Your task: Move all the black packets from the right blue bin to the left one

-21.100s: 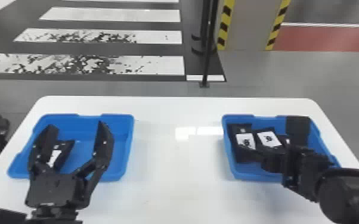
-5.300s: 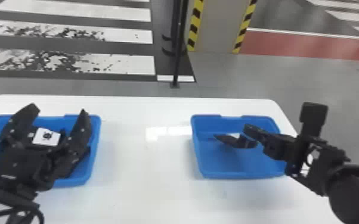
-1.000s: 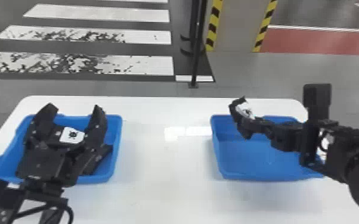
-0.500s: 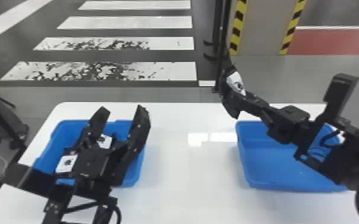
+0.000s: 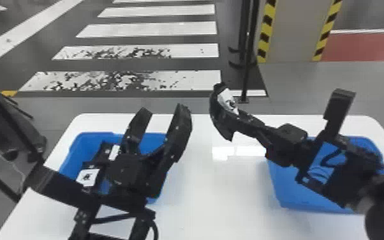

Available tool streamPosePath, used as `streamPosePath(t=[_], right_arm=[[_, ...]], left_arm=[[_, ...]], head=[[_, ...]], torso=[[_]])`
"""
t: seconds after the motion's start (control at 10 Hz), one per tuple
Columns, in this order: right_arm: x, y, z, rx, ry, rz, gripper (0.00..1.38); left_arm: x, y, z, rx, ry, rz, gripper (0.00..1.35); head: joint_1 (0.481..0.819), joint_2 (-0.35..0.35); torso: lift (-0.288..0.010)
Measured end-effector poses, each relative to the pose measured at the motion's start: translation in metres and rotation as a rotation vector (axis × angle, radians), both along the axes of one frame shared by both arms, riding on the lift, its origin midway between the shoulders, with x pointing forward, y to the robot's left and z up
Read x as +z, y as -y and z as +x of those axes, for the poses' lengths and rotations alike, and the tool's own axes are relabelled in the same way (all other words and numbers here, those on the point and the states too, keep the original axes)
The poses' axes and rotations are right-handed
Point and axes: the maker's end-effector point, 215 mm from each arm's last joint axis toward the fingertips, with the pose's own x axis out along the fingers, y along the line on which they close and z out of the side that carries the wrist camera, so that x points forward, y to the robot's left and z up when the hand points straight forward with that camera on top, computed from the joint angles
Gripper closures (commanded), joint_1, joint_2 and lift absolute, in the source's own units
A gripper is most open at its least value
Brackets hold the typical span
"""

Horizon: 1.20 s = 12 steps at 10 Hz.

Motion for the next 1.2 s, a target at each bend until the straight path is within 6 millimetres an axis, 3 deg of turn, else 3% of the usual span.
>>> streamPosePath(t=[0.5,1.0,1.1,1.2], right_arm=[[0.003,-0.064,-0.040,0.146,-0.036,0.065,1.20],[0.008,-0.100,-0.067,0.238,-0.055,0.093,1.20],[0.009,-0.109,-0.075,0.262,-0.063,0.101,1.20],[0.007,-0.115,-0.081,0.280,-0.073,0.105,1.20]], left_arm=[[-0.005,-0.005,0.003,0.043,0.010,0.106,0.12],[-0.012,-0.006,0.004,0.045,-0.008,0.123,0.12],[-0.012,-0.008,0.004,0.050,-0.008,0.127,0.16],[-0.013,-0.009,0.005,0.053,-0.009,0.133,0.38]], head=[[0.669,0.181],[0.680,0.227],[0.683,0.245],[0.688,0.259]], torso=[[-0.140],[-0.140],[-0.140],[-0.140]])
